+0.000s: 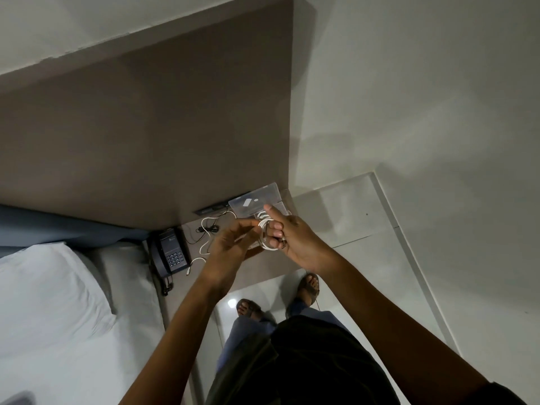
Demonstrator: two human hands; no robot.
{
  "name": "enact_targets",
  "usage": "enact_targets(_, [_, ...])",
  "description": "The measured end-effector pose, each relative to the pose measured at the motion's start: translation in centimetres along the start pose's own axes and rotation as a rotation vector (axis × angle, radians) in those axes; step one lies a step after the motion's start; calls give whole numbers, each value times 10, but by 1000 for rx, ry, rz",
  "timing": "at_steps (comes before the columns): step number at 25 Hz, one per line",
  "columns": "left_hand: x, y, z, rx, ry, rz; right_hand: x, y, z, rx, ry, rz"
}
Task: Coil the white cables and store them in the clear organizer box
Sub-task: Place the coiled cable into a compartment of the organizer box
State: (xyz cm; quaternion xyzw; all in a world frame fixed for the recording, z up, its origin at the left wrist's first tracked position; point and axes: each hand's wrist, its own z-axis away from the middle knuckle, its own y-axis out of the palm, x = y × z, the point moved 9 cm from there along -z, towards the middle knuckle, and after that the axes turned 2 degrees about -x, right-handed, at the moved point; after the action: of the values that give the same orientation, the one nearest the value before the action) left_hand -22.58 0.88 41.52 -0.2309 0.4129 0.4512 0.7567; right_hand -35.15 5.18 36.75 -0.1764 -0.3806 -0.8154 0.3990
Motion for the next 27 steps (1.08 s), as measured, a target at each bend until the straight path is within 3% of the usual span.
enact_targets(3, [10,9,-12,-27,-2,-47,-15,-15,-15,6,30,-78])
enact_targets(7, [40,13,-45,-87,10,-283,-50,-45,-46,-52,81,-142])
enact_targets(14, [104,0,-125,7,-3,-398,-110,-87,-111,-40,47,-332])
enact_targets(18, [123,7,-153,71,288,-749,-129,-102,-147,-1,14,-349])
enact_targets(20, [139,2,-165,28,294,-755,-140,-111,-162,-25,19,-324])
enact_targets(24, [184,3,-196,140,211,-718,-161,-131,-197,-92,3,-291])
enact_targets(27, [208,1,-227,106,203,-672,-168,-147,-222,-142,-49,-270])
